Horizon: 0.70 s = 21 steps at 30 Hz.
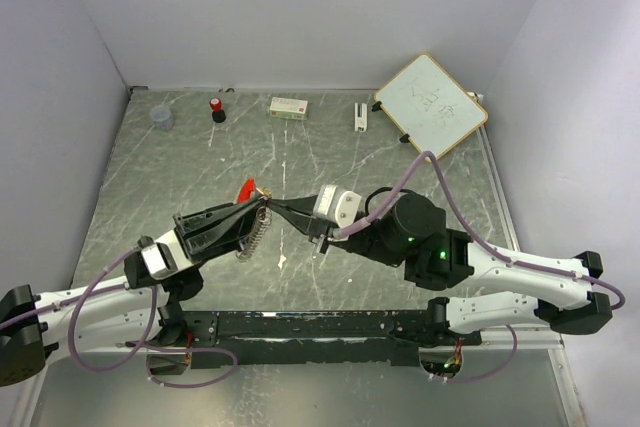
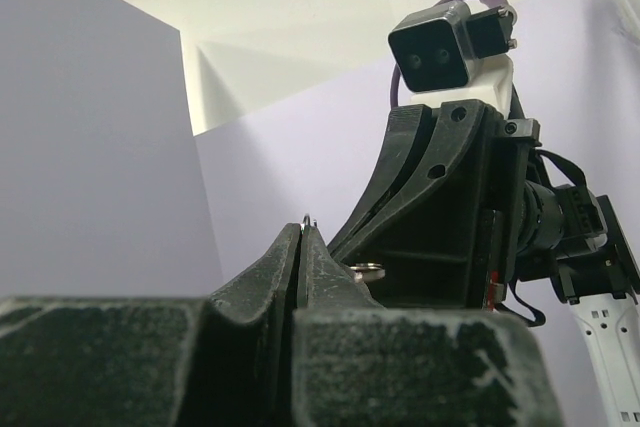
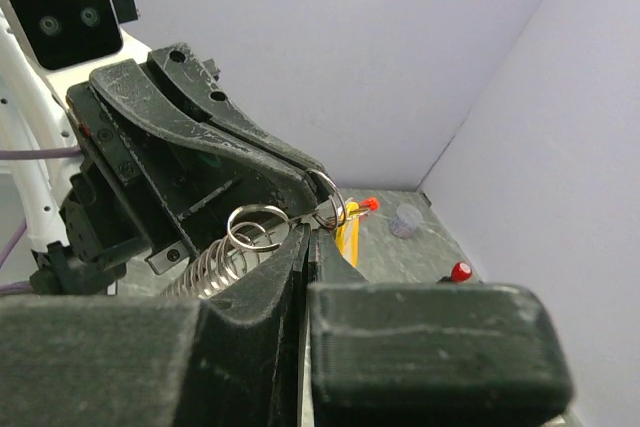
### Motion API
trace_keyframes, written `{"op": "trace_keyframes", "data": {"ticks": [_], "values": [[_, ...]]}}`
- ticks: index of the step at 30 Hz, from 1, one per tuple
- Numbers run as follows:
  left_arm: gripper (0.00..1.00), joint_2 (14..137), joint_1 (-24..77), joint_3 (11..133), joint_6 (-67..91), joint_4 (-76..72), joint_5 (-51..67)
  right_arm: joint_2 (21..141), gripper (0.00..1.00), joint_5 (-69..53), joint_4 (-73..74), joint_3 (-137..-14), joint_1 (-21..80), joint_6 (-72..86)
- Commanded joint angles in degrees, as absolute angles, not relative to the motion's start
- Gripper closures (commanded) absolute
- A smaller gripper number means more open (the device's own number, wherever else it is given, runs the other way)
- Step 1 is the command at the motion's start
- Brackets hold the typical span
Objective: Remove the keys from the keyring
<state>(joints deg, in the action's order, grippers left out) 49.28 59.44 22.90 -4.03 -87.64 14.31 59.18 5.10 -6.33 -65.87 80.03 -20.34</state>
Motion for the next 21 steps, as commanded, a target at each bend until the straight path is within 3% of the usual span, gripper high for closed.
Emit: {"op": "trace_keyframes", "data": {"ticks": [1,6,18,21], "values": [[0.88,50.3,59.2,23.5,-3.7,-88.4,11.7,60.4,1.00,6.0,-5.5,-67.8,80.5,-19.6],[0.93,49.4,59.2,23.3,-4.2,-86.6,11.1,59.9,1.00,8.9,-5.3,-66.9,80.5,-19.8],[0.93,48.7,59.2,22.3,-5.3,-88.6,11.6,59.1,1.00,9.7,-3.3,-67.7,80.5,-20.7],[0.93,47.7,59.2,22.4,-5.9,-88.0,11.8,58.8,0.92,9.3,-0.3,-69.5,80.5,-19.9]]}}
